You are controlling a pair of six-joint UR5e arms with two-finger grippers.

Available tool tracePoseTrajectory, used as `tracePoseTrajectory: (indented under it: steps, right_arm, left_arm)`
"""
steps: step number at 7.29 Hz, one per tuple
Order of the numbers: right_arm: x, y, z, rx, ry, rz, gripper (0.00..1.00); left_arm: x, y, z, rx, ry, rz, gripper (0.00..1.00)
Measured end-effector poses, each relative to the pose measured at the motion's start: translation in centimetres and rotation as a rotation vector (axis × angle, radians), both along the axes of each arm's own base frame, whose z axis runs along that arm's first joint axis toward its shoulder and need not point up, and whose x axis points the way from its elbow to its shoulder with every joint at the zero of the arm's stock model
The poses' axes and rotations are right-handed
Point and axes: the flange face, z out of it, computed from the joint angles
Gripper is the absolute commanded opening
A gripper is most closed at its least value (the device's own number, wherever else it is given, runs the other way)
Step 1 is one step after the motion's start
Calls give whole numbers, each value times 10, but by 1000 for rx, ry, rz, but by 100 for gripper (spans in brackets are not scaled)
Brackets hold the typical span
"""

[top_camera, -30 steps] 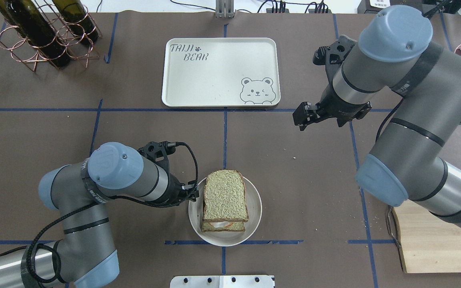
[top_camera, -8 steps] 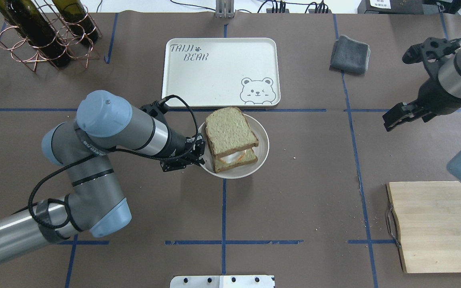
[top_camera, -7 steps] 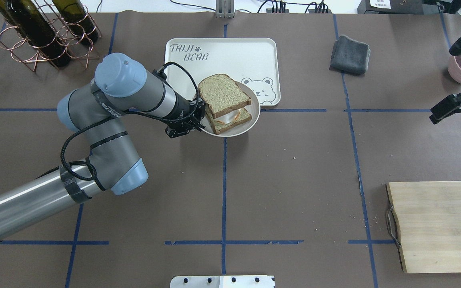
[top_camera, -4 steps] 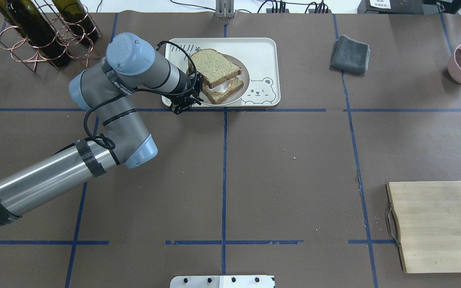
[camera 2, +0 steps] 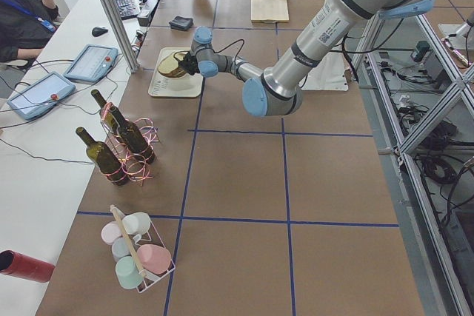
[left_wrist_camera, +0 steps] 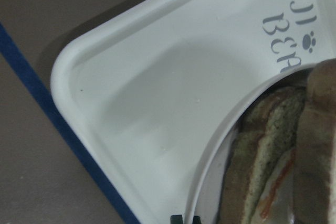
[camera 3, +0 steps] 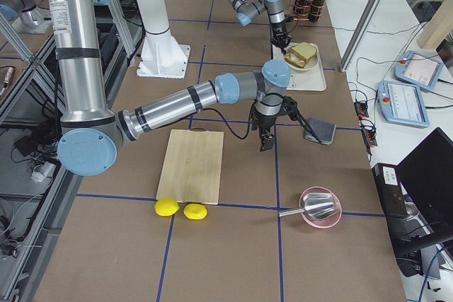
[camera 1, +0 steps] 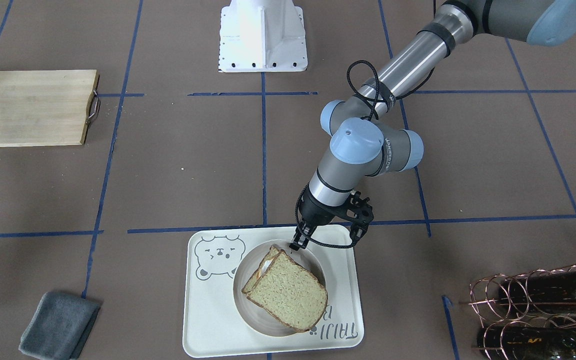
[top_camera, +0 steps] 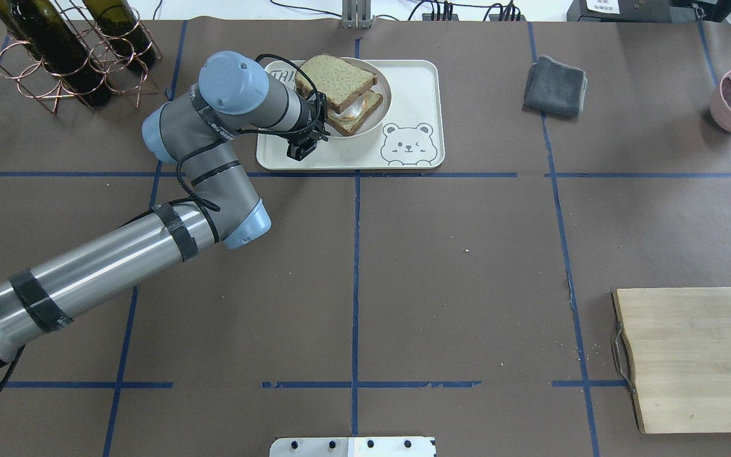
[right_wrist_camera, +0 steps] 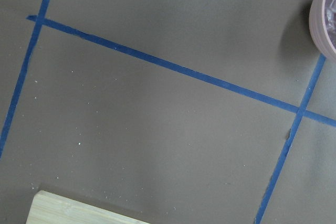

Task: Make sandwich and place on tray
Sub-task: 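Lower the plate onto the tray and open the left gripper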

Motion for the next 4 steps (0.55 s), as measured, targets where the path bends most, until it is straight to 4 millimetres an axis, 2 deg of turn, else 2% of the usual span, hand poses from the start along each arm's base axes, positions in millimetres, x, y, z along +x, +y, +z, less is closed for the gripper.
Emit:
tracePoseTrajectory:
  steps: [1,2,3,4]
  right_arm:
    - [0,-1,-2,3,-1,1,100]
    - [0,-2,-3,6,-1,2,100]
    - [0,-3,-4,8,-1,3,100]
    - [0,-3,-5,8,-1,4,100]
  left_arm:
    - [4,-2,3,2,0,-6,52]
    - [5,-2,4,16,-4,-1,100]
    - [2,0,4,61,-16,18,100]
    - [-10,8,9,115,-24,48,100]
